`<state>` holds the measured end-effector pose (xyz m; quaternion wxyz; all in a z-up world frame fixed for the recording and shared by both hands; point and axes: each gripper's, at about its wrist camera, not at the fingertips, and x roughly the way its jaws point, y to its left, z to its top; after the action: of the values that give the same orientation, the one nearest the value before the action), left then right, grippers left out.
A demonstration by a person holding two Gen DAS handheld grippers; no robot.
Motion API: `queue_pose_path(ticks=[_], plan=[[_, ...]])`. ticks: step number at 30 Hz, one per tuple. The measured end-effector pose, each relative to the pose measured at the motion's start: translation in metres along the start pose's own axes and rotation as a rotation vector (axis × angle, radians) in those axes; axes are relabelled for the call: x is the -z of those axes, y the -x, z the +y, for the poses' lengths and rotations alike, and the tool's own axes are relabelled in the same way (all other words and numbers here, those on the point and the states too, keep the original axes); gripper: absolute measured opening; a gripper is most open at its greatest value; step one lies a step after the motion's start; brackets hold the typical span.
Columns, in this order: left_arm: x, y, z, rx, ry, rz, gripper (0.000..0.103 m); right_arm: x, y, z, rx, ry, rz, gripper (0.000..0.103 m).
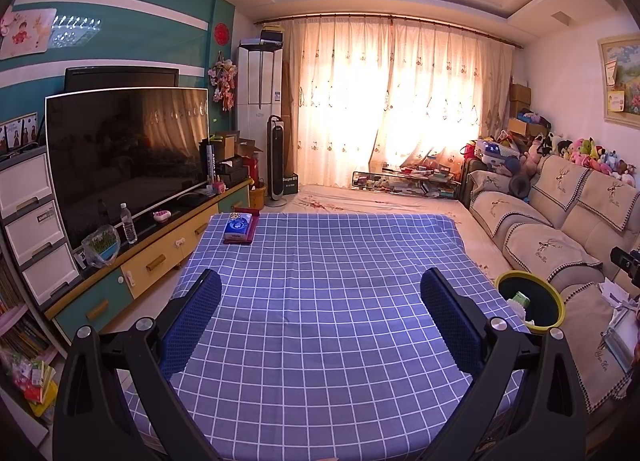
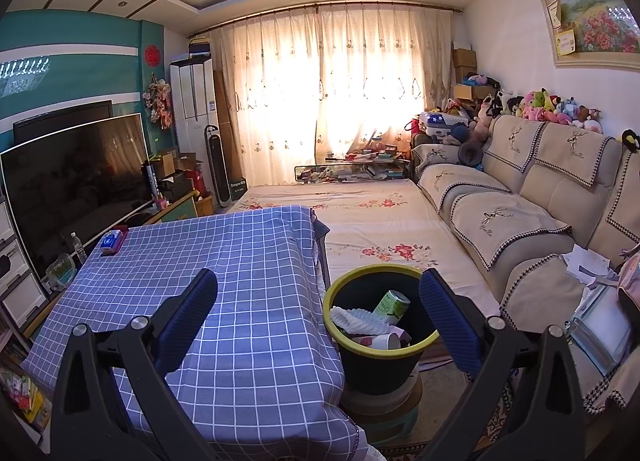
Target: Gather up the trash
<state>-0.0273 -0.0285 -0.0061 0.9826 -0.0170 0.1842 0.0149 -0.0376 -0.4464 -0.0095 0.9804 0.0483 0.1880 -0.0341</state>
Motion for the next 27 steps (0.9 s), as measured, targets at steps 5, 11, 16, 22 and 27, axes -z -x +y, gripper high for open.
queue_pose_path(ticks=[5,11,16,22,27], plan=[[0.0000,-0.0003,0.0001,-0.001,-0.001,0.000,0.098,0.0002,-0.0006,-0.0002,-0.002,0.001,0.002,0.096],[0.0025,-0.0017,-0.0010,0.001,-0.006,0.002,0.098,0.0023,-0.0047,0.0017,-0.005,0.002,0.007,0.096],[0.0043,-0.0041,-0.0017,0.004,-0.010,0.005,0.098,0.0025,-0.0049,0.0020,-0.004,0.002,0.008,0.096],[0.0032,-0.0042,-0.0025,0.013,-0.013,0.005,0.098,0.0027,-0.0051,0.0016,-0.004,0.002,0.009,0.096],[0.0018,-0.0066,-0.0018,0.026,-0.008,0.012,0.098,0.0023,-0.0048,0.0010,-0.004,0.002,0.009,0.096]])
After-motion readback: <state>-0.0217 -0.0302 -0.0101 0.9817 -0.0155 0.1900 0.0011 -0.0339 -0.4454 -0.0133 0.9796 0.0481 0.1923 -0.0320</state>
